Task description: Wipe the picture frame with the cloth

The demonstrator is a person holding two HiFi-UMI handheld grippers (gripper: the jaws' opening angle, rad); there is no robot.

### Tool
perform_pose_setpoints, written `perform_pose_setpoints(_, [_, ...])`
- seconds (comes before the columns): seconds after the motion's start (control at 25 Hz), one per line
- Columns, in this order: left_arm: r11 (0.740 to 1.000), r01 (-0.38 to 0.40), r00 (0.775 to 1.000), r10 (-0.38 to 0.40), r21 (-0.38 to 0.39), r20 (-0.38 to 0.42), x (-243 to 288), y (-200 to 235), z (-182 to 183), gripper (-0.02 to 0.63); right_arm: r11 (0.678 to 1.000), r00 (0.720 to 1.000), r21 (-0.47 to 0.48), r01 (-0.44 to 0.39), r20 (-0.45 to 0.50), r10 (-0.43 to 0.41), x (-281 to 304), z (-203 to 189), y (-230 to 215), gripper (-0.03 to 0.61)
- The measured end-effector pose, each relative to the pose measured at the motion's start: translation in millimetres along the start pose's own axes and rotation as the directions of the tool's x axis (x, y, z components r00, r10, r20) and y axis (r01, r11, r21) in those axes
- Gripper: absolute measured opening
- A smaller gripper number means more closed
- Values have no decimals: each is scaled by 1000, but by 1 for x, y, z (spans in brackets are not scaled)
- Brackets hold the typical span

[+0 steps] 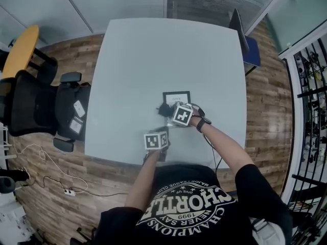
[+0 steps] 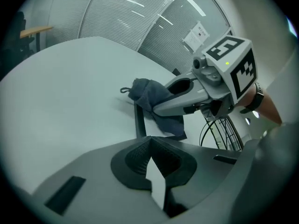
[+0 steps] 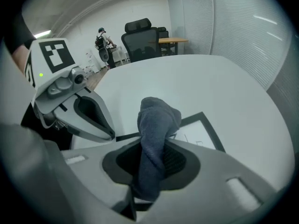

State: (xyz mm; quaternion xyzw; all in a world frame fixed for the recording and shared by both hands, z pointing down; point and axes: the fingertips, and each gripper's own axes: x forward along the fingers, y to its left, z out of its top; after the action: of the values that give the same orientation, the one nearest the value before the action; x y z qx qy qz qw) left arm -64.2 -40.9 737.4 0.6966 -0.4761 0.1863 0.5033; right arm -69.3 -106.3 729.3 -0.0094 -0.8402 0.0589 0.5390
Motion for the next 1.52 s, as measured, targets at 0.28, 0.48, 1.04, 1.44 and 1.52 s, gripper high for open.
perform_pose_setpoints(0.28, [999, -33, 999, 33, -27, -8, -10, 6, -10, 2, 999, 998, -36, -23, -60, 21, 12, -18, 7, 84])
perform_pose_setpoints(0.48, [998, -42, 999, 41, -54, -16, -11, 11, -10, 2, 999, 991, -20, 32, -129, -34, -18, -68, -4, 84])
perform_pose_setpoints(1.04, [996, -47, 999, 48, -81, 7, -18, 12, -6, 2, 989, 996, 128, 76, -55, -70, -42, -85, -7, 84])
perform_pose_setpoints(1.44, [984, -92, 994, 100, -154, 44, -41, 38, -11, 2, 996, 998, -77, -42, -54, 38, 11, 4, 33, 84])
perform_pose_setpoints(1.52, [982, -96, 993, 105, -161, 46, -44, 40, -14, 2, 995, 996, -95, -45, -78, 37, 18, 1, 34, 84])
